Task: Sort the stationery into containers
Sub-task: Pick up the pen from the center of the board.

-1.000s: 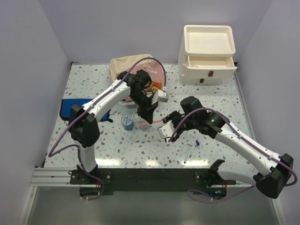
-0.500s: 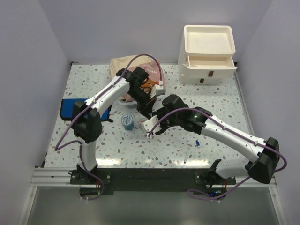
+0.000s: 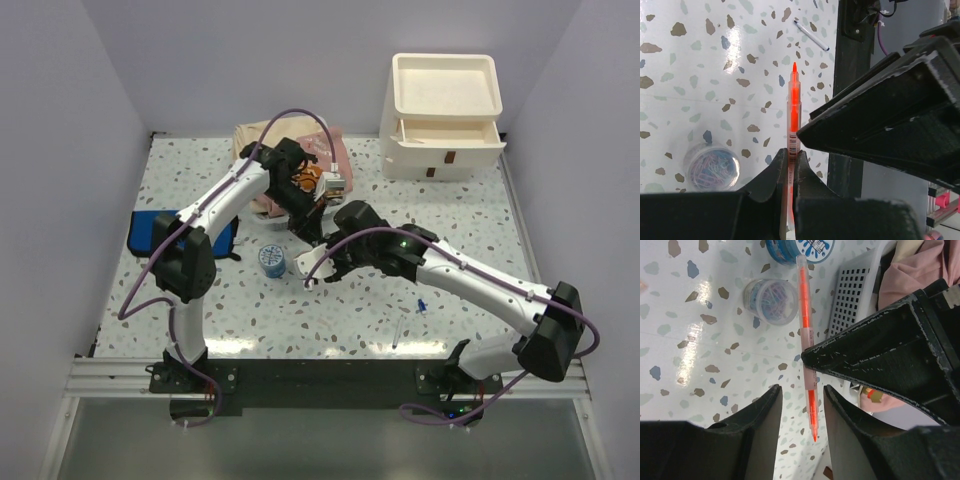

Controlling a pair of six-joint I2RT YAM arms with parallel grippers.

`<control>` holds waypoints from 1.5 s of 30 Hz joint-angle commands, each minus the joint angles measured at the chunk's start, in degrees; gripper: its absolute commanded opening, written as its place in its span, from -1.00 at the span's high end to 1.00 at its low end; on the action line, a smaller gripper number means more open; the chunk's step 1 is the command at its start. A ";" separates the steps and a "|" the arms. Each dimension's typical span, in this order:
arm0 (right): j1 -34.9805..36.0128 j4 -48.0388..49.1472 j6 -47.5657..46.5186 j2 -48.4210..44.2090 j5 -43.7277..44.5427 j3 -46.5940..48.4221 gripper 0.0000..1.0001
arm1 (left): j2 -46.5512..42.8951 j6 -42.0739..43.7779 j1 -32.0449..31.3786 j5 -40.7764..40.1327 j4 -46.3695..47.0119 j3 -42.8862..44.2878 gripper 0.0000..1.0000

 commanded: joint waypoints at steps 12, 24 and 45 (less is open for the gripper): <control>0.38 4.19 0.28 1.57 1.13 1.57 0.58 | -0.40 -0.80 0.85 4.01 -0.95 1.66 1.00; 0.47 8.76 -1.04 1.13 2.19 -2.30 0.33 | -0.75 -0.97 1.11 4.19 -0.95 1.05 1.00; 0.56 10.26 -3.67 -0.89 0.69 -3.27 0.96 | -1.46 0.43 1.11 1.47 -0.95 -1.24 0.45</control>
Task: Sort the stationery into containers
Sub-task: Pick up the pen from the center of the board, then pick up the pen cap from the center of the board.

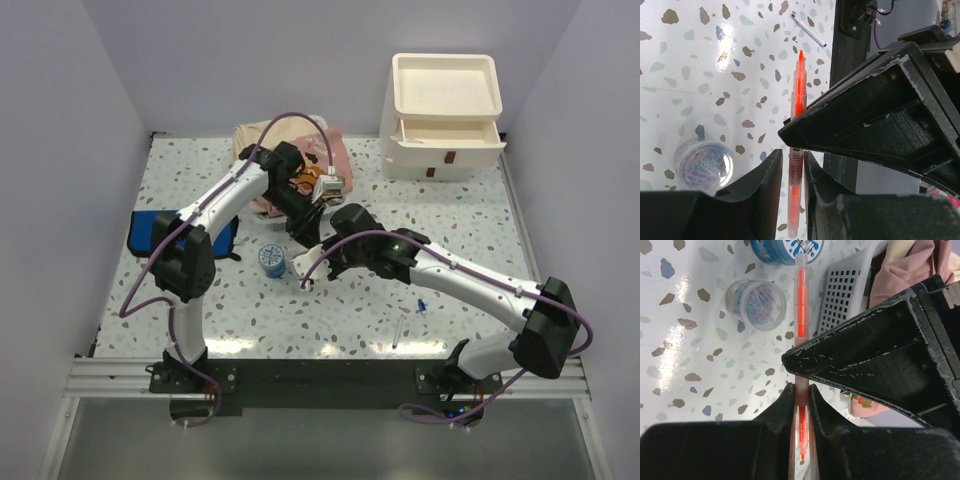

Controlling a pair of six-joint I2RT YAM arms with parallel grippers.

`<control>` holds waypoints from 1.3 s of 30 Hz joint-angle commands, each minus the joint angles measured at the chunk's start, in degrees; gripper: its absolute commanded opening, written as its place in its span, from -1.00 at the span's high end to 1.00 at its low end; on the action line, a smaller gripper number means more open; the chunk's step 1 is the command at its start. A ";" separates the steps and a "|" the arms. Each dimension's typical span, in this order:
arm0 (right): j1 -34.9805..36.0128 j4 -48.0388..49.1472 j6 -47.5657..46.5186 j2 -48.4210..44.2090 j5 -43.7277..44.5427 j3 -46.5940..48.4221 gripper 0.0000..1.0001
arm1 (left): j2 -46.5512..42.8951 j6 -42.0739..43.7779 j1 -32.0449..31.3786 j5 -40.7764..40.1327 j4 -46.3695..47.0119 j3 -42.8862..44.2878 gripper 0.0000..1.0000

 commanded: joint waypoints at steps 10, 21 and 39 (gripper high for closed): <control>0.40 3.59 -1.10 -1.48 -0.64 0.69 0.95 | -0.82 0.39 0.37 2.30 -0.58 1.19 0.72; -0.47 4.05 6.27 -5.77 7.70 0.16 0.05 | -1.78 0.04 0.37 -0.50 -0.50 0.31 1.00; -2.41 -3.98 57.07 -15.91 -14.43 -7.46 0.13 | -16.60 3.53 7.84 -24.75 4.78 -13.29 1.00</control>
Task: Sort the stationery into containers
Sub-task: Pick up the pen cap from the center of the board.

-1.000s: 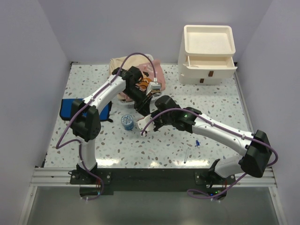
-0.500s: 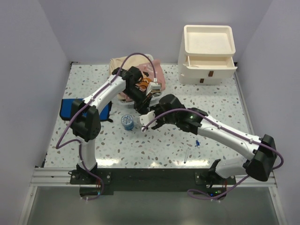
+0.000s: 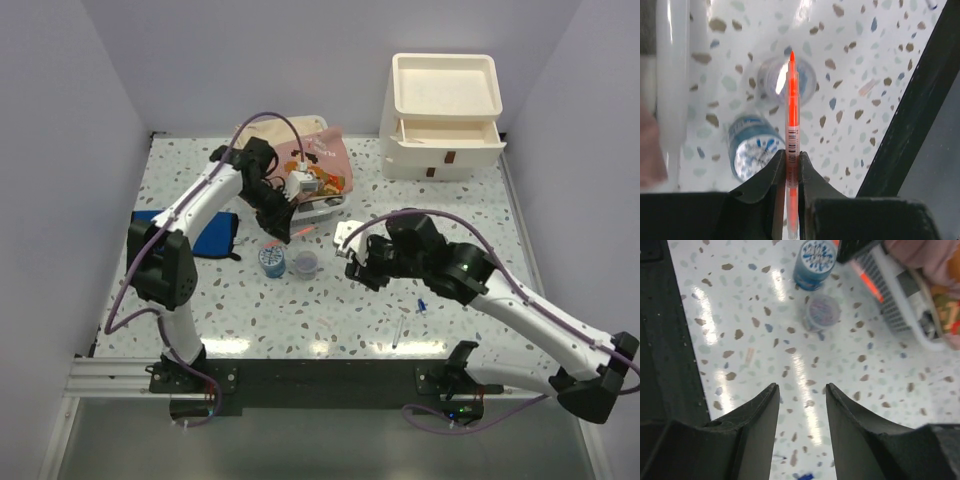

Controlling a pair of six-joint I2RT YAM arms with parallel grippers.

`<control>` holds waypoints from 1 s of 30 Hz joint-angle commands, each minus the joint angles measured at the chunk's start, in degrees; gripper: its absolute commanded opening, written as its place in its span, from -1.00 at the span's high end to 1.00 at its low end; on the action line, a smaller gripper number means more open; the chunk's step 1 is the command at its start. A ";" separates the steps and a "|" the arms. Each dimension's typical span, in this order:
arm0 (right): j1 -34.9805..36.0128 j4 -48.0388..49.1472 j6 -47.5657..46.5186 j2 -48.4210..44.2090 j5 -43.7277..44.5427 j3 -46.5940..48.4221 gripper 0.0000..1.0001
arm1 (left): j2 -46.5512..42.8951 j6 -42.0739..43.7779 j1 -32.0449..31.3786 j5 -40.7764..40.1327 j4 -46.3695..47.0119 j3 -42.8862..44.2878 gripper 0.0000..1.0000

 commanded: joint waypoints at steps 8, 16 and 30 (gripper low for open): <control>4.38 21.29 21.53 15.22 -3.06 -12.82 0.25 | -27.67 6.73 1.54 -15.25 3.18 -24.52 1.00; 13.79 26.92 22.32 20.75 2.49 -16.17 0.18 | -36.11 3.47 1.63 -21.83 9.33 -28.66 1.00; 14.32 28.33 22.94 29.64 6.98 -14.59 0.17 | -41.13 3.74 1.81 -20.97 10.39 -31.48 1.00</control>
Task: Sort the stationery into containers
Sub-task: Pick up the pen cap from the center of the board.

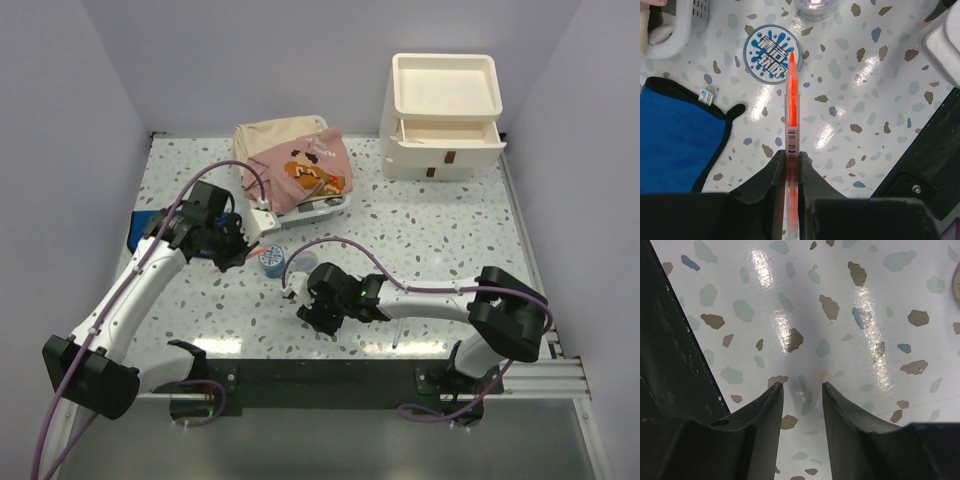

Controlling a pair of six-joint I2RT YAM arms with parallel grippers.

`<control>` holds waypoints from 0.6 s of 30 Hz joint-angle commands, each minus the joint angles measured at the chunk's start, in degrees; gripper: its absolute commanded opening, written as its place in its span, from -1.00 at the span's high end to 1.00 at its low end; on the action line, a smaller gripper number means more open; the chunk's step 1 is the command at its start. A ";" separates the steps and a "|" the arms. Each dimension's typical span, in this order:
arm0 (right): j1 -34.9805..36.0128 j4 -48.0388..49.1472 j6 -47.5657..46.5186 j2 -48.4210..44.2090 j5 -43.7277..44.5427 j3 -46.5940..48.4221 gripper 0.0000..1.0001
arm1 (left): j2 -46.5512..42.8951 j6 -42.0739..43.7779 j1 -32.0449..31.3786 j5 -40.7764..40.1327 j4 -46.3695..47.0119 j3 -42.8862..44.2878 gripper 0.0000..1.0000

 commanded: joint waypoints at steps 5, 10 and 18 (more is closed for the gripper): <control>0.16 3.48 1.17 1.45 2.70 -0.54 0.16 | -2.09 1.10 0.23 0.25 1.85 -1.40 1.00; 0.16 4.54 1.25 2.51 3.32 -1.25 0.19 | -2.36 1.45 0.50 0.61 1.58 -1.32 1.00; -0.02 4.54 2.48 2.68 4.81 -3.18 0.19 | -2.71 2.59 1.20 1.04 2.63 -2.11 1.00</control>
